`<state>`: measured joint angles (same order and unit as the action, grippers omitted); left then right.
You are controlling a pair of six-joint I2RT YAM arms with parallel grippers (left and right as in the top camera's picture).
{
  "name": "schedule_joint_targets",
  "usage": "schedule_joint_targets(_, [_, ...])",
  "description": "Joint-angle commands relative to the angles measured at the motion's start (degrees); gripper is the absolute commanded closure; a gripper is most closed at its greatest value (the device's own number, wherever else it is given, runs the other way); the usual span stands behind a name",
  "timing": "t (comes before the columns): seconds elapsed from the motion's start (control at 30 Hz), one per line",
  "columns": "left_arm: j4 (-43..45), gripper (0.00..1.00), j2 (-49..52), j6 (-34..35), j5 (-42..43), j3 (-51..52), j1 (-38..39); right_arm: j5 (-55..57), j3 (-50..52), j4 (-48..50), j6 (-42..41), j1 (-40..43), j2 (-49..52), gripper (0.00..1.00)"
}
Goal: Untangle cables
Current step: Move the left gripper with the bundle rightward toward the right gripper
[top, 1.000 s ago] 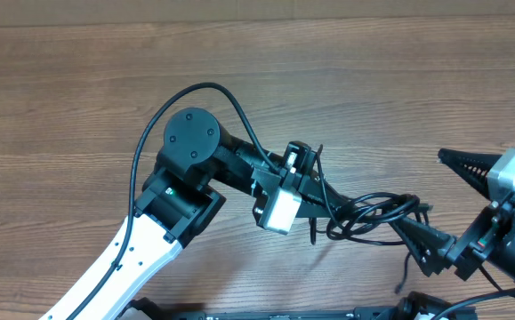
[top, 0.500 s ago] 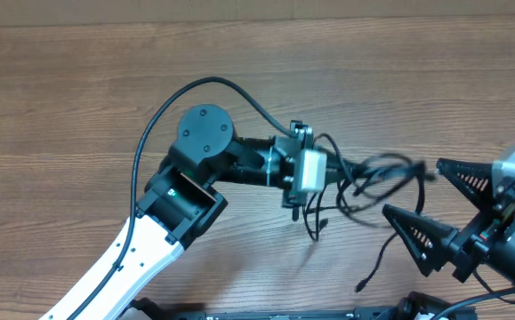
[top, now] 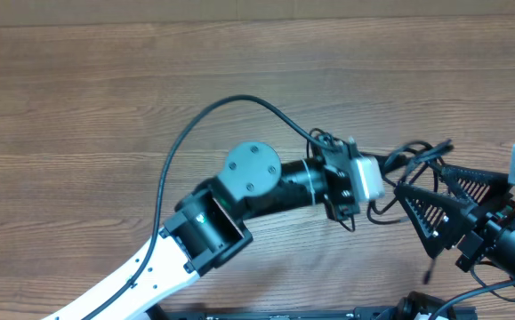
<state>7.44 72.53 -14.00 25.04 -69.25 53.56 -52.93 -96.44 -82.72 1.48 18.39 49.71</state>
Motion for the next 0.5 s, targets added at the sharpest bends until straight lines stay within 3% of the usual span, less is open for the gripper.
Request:
schedule_joint_targets(0.0, [-0.11,0.96,0.57,-5.11,-7.56,-0.66,2.64,-1.07,-1.03,0.35,-1.07,0.0,-0.04,0.11])
schedule_joint_targets(0.17, [-0.09,0.96,1.29,-5.92,-18.1,-0.66,3.1,2.45,-1.03,-0.52,-1.07,0.0,-0.04,0.11])
schedule_joint_targets(0.47, [0.11,0.96,1.25,-6.43,-19.82,-0.66,3.1,3.85,-1.03,-1.01,-1.09,0.0,-0.04,0.15])
